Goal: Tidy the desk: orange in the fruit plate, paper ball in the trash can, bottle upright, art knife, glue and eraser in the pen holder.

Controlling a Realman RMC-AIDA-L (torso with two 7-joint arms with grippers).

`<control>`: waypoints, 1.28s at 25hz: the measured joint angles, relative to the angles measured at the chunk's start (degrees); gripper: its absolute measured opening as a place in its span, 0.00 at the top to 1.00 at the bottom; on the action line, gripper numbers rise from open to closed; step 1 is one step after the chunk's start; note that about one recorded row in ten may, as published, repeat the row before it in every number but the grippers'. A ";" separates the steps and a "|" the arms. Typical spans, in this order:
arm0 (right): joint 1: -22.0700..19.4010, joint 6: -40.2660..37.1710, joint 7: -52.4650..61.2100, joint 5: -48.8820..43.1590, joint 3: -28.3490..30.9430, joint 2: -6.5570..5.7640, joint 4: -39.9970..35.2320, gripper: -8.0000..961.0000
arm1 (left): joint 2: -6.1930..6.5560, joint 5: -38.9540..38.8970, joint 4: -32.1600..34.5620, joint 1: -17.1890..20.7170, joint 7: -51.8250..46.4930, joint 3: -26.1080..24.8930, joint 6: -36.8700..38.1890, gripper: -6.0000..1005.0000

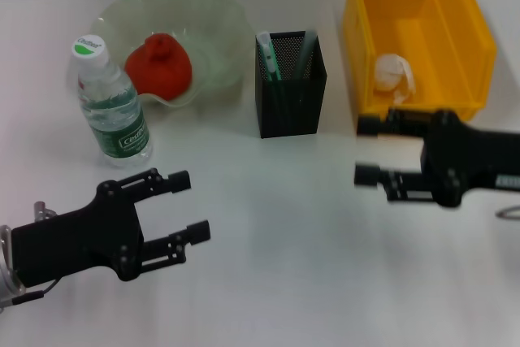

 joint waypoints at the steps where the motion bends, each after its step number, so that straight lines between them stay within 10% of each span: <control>1: -0.38 -0.41 -0.03 -1.15 0.00 -0.18 0.00 0.23 | 0.19 0.00 0.34 -0.26 -0.71 1.15 -0.14 0.26; 32: -1.98 -0.28 -6.84 -9.98 0.09 0.83 1.36 0.24 | 1.48 1.41 3.63 -3.87 -5.07 7.14 1.67 0.26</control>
